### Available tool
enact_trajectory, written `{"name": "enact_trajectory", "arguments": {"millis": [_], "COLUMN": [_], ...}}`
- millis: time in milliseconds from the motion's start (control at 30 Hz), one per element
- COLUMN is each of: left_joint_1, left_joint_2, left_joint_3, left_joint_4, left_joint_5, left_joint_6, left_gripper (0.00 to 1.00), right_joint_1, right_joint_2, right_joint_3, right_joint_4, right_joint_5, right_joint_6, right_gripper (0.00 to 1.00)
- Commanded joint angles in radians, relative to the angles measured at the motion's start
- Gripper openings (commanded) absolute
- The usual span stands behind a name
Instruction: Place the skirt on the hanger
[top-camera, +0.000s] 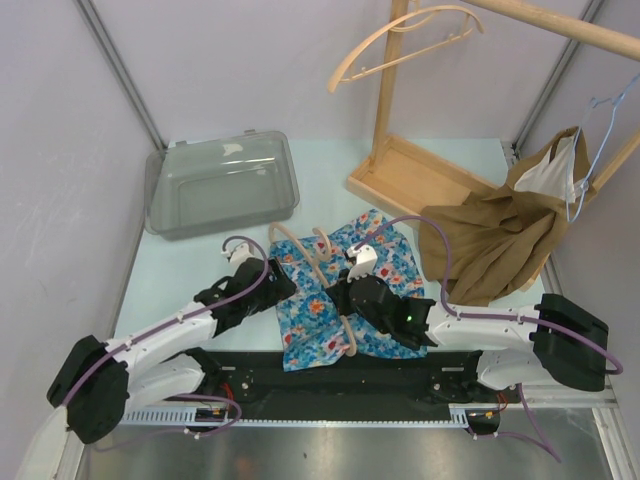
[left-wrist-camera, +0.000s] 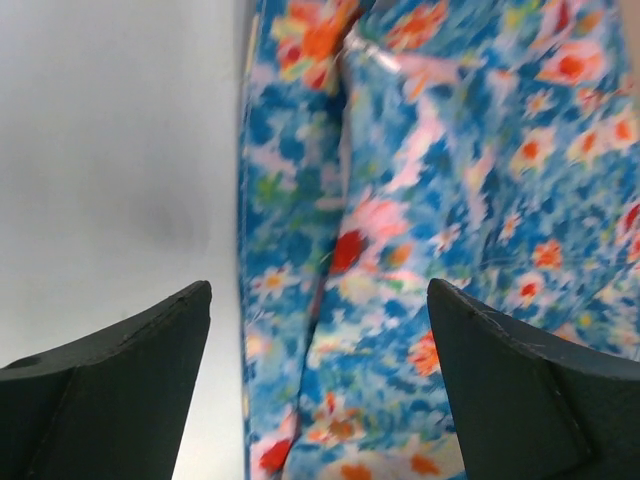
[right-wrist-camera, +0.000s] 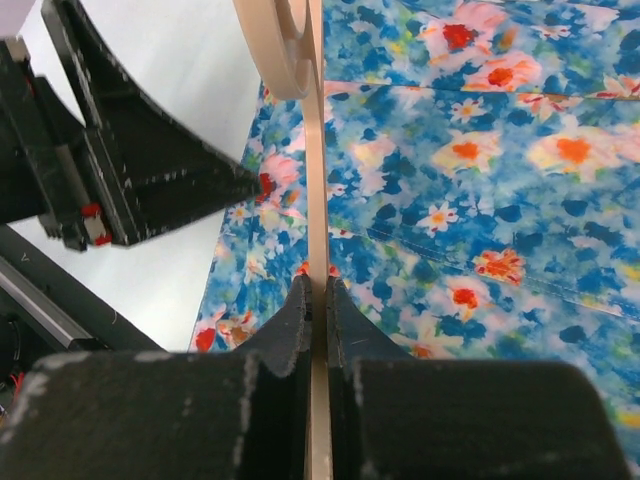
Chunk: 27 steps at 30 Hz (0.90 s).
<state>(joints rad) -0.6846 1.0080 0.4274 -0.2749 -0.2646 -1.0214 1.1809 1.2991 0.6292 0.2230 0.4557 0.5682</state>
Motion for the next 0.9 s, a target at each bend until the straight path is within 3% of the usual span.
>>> {"name": "enact_trajectory", "arguments": {"millis": [0,333,433,467,567,633,833,867], "left_joint_1": [0.051,0.149,0.152,0.152,0.152,0.151,0.152,0.152], "left_joint_2": [0.047,0.265,0.303,0.31,0.326,0.33,0.345,0.351], "left_joint_3": [0.005,0.068,0.088,0.091,0.086,0.08,0.077,0.082], "left_joint_4": [0.164,0.212,0.229,0.233,0.252,0.255,0.269,0.266], "left_joint_5": [0.05,0.039,0.053,0.068,0.088,0.09,0.113,0.114], "left_joint_6": [0.078,0.145,0.161,0.164,0.168,0.172,0.204,0.213], "left_gripper": [0.9,0.91,0.78,0.67,0.51,0.47,0.18,0.07], "right_joint_1": [0.006,0.002,0.002,0.002,-0.003,-0.003,-0.006,-0.006], "right_joint_2": [-0.027,-0.026,-0.03,-0.034,-0.041,-0.044,-0.035,-0.034], "right_joint_3": [0.041,0.04,0.038,0.038,0.037,0.033,0.027,0.027], "right_joint_4": [-0.022,-0.037,-0.045,-0.05,-0.057,-0.057,-0.051,-0.05], "right_joint_5": [0.032,0.017,0.02,0.023,0.026,0.024,0.018,0.021], "right_joint_6": [0.01,0.036,0.042,0.042,0.047,0.056,0.068,0.071], "right_gripper": [0.0,0.0,0.0,0.0,0.0,0.0,0.0,0.0]}}
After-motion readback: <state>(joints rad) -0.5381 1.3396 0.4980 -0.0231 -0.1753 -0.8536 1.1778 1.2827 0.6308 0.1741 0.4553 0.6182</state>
